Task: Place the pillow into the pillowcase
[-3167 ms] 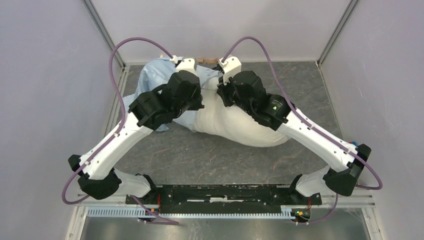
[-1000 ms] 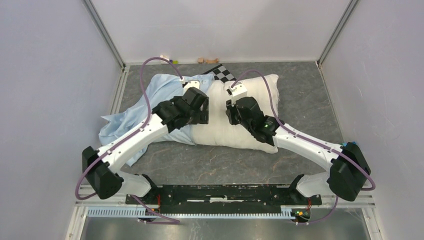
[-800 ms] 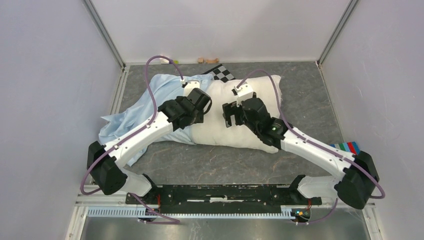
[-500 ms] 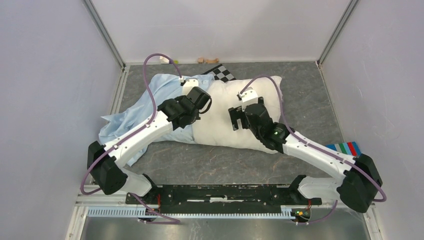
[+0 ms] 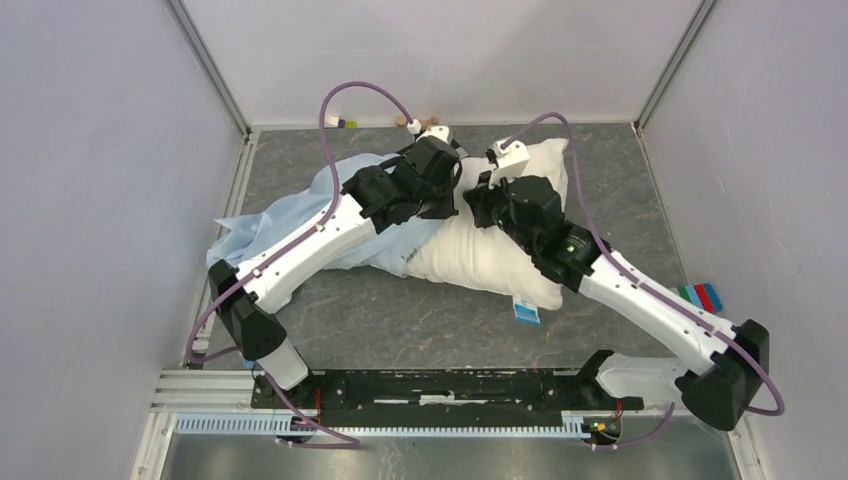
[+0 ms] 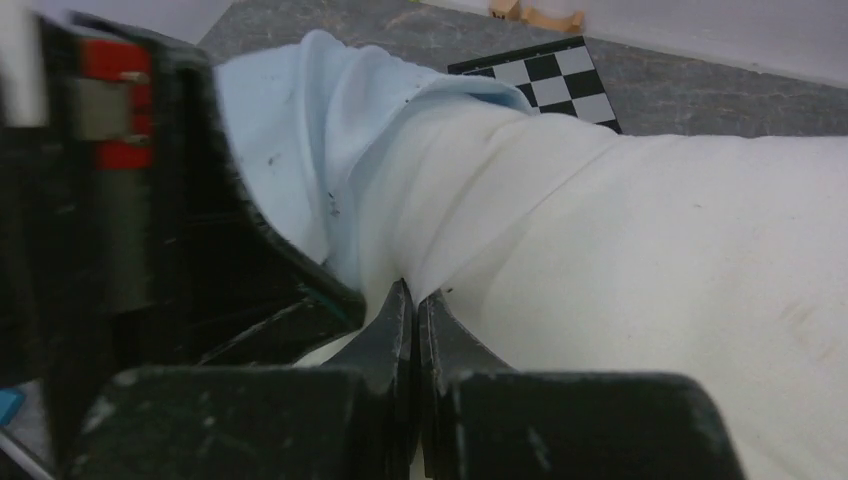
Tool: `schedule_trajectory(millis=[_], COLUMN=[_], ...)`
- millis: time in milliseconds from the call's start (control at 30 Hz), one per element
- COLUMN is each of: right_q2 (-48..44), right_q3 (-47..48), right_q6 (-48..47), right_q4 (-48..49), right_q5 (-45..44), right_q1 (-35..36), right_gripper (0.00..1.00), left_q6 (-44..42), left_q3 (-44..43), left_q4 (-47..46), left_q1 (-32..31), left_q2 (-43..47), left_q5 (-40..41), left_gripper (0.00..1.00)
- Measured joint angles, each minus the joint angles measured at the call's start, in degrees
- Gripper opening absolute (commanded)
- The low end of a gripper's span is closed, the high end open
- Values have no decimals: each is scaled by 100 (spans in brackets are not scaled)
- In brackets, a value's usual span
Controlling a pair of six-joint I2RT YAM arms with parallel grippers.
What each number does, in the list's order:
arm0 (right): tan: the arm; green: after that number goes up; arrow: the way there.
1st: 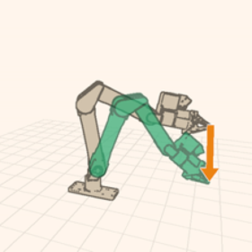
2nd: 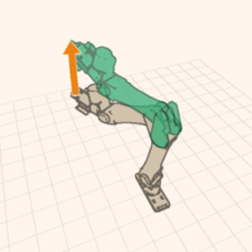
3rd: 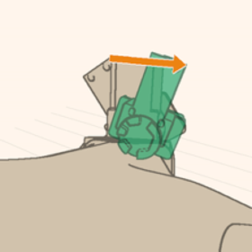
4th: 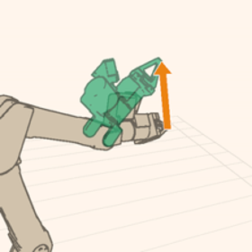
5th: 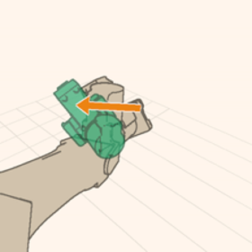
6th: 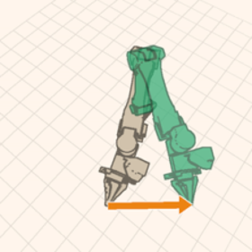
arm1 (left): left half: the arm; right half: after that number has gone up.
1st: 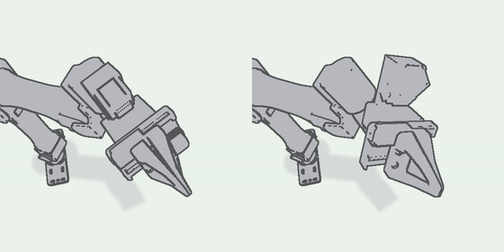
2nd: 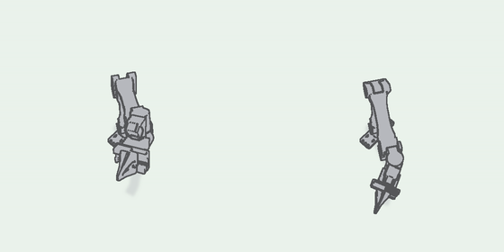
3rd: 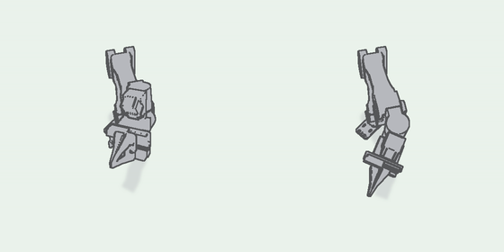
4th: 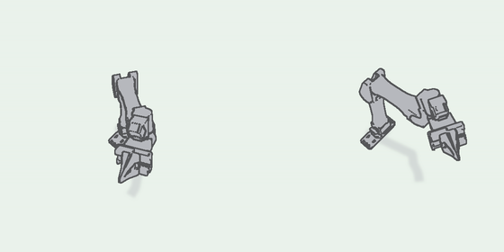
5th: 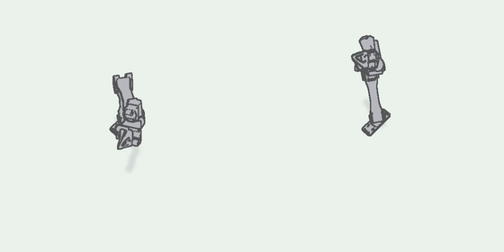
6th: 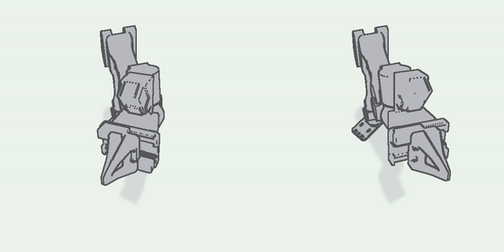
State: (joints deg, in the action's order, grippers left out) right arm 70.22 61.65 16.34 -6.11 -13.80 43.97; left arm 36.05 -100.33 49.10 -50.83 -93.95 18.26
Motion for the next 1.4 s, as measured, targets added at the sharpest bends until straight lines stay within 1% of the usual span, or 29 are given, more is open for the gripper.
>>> schedule_trajectory(millis=[100,233,300,400,433,467,500,533,600,633,700,767,867,1000,1100,1200,1267,1300,1333,1367,1400], right_q2=[-319,-461,-411,-251,-232,-227,-229,-232,-293,-345,-496,-695,-935,-940,-667,-127,306,525,660,763,809], right_q3=[-70,-595,-894,-1141,-1209,-1248,-1276,-1279,-1279,-1279,-1272,-1266,-1261,-1440,-1832,-2365,-2524,-2542,-2540,-2516,-2481], right_q6=[35,149,203,229,232,229,219,223,39,22,-184,-448,-883,-1373,-1639,-1864,-2031,-2116,-2181,-2236,-2288], right_q4=[-107,131,238,332,365,369,350,313,160,92,-39,-157,-264,-273,-212,55,232,363,490,603,664], right_q5=[-83,-345,-623,-1032,-1126,-1211,-1290,-1344,-1416,-1462,-1602,-1784,-2201,-2680,-2962,-3289,-3445,-3530,-3589,-3646,-3685], right_q1=[76,125,323,741,824,866,885,892,940,981,1167,1506,2188,3018,3353,3381,3318,3263,3202,3106,3025], right_gripper=[0,0,0,0,11,25,49,68,92,98,98,98,98,98,98,98,98,96,86,70,49], left_q6=[234,498,669,855,901,951,1005,1062,1187,1244,1335,1408,1449,1449,1447,1447,1445,1445,1443,1445,1443], left_q3=[66,-57,-146,-245,-245,-210,-101,74,555,789,1231,1572,1759,1784,1784,1784,1781,1779,1779,1777,1770], left_q4=[-92,-199,-291,-289,-280,-302,-378,-492,-815,-955,-1193,-1366,-1576,-1733,-1779,-1792,-1792,-1792,-1792,-1792,-1792], left_q1=[83,72,201,476,573,651,734,817,1010,1104,1283,1453,1624,1762,1829,1847,1845,1845,1845,1847,1847], left_q2=[-13,35,33,-55,-94,-129,-140,-133,-98,-98,-98,-98,-98,-98,-98,-98,-98,-98,-98,-98,-98], left_q5=[-597,-1320,-1840,-2352,-2479,-2562,-2651,-2743,-2881,-2951,-3095,-3248,-3499,-3694,-3792,-3838,-3853,-3875,-3891,-3895,-3895], left_gripper=[2,2,2,2,2,2,2,2,2,2,2,2,2,2,2,2,2,2,2,2,2])
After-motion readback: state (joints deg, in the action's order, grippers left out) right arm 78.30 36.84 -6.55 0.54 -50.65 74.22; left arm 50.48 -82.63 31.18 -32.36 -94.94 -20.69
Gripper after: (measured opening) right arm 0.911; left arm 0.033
